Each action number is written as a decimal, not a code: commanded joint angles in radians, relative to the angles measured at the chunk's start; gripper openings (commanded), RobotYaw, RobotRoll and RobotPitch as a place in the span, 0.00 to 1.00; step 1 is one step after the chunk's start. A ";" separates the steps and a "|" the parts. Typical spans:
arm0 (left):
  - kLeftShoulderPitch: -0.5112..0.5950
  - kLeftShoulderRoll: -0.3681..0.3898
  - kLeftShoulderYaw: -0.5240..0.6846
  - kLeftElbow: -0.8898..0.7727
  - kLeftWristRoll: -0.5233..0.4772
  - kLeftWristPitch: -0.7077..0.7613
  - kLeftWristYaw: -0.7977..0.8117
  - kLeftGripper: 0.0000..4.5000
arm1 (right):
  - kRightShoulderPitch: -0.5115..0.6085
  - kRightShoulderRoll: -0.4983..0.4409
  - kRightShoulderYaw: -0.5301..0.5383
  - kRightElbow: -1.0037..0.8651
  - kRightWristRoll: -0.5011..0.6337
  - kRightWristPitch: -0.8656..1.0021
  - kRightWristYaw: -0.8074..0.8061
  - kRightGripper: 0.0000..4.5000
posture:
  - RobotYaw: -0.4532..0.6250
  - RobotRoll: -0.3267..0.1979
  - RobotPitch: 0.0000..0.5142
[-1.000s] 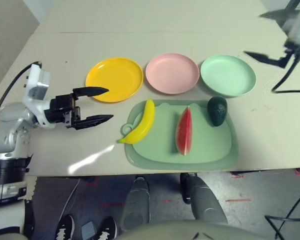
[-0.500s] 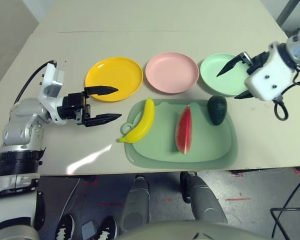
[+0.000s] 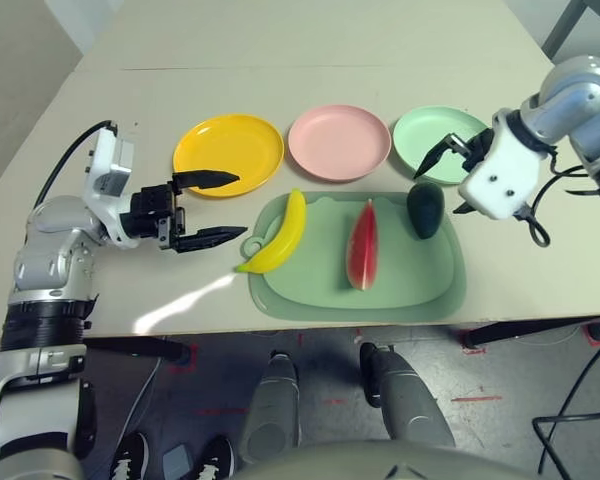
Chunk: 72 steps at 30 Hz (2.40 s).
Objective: Place the fruits into color-matched plates.
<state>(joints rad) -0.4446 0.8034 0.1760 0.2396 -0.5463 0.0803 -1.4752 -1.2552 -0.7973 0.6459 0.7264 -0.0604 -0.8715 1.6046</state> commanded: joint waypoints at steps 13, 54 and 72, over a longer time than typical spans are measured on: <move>0.010 0.011 -0.010 -0.023 0.025 -0.001 0.004 1.00 | 0.042 0.068 -0.034 0.134 -0.112 -0.039 -0.013 1.00 | 0.36 0.62 0.43; 0.010 0.014 -0.015 -0.019 0.043 -0.014 -0.003 1.00 | 0.048 0.100 -0.103 0.106 -0.204 0.216 -0.036 1.00 | 0.35 0.62 0.41; -0.002 0.038 -0.019 0.038 0.086 -0.068 -0.026 1.00 | 0.077 0.099 -0.111 0.072 -0.252 0.438 -0.056 1.00 | 0.35 0.62 0.38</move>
<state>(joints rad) -0.4469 0.8302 0.1657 0.2670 -0.4748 0.0246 -1.4892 -1.1939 -0.7000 0.5596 0.8226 -0.3144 -0.4735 1.5420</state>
